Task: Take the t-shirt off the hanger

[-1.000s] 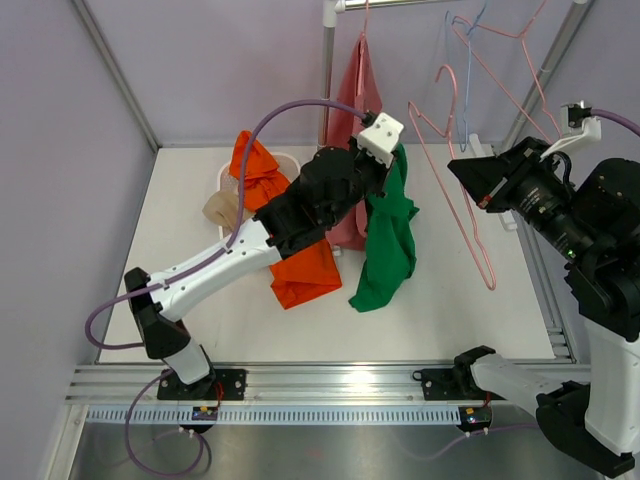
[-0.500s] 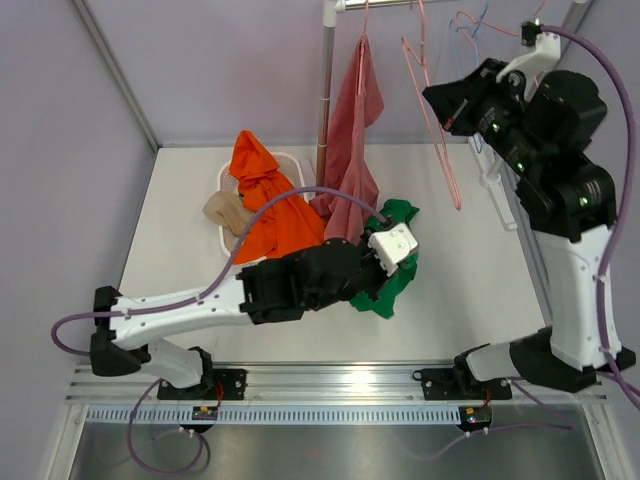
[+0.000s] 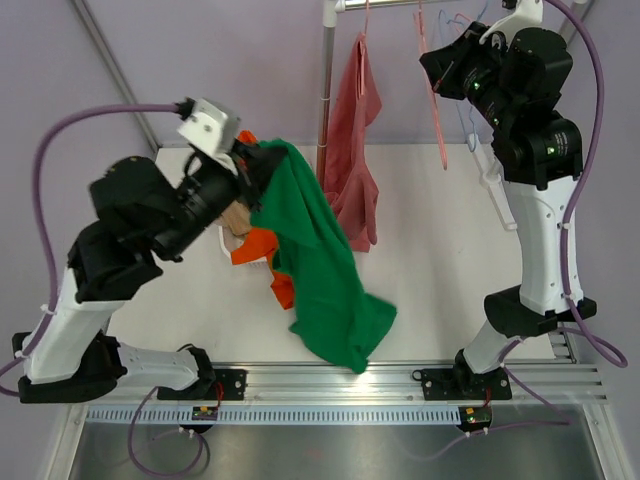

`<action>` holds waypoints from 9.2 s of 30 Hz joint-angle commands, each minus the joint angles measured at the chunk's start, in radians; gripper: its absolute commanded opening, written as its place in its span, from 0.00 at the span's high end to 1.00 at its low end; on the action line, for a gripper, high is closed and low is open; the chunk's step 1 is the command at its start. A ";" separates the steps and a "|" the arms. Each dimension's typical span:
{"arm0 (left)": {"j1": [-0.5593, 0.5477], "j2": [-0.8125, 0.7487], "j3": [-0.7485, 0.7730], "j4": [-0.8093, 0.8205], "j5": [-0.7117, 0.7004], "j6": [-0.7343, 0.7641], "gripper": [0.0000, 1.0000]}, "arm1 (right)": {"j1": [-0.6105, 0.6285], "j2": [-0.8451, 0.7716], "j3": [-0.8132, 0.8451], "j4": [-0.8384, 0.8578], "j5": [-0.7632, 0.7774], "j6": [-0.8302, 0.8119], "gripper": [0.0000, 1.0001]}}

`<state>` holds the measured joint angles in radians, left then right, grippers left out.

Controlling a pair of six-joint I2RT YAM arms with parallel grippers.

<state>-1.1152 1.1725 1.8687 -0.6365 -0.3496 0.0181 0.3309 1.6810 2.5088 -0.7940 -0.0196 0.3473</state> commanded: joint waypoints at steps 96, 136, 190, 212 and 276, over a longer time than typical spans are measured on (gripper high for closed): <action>0.273 0.211 -0.310 0.449 0.052 0.006 0.01 | -0.020 0.298 0.036 0.248 -0.430 0.180 0.39; 0.175 0.171 -0.310 0.432 -0.017 0.083 0.01 | 0.014 0.189 0.038 0.285 -0.376 0.145 1.00; -0.425 0.141 -0.707 0.920 -0.719 0.286 0.01 | 0.323 -0.265 -0.469 0.259 0.150 0.191 1.00; -0.527 0.069 -0.640 0.776 -0.718 0.275 1.00 | 0.327 -0.158 -0.381 0.257 0.210 0.156 1.00; 0.431 0.438 0.217 0.606 -0.321 0.417 1.00 | 0.301 -0.288 -0.441 0.156 0.211 0.007 1.00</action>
<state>-0.7170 1.5696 2.0087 -0.0963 -0.7124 0.3782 0.6392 1.3525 2.0148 -0.7494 0.1257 0.4164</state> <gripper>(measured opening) 0.025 0.109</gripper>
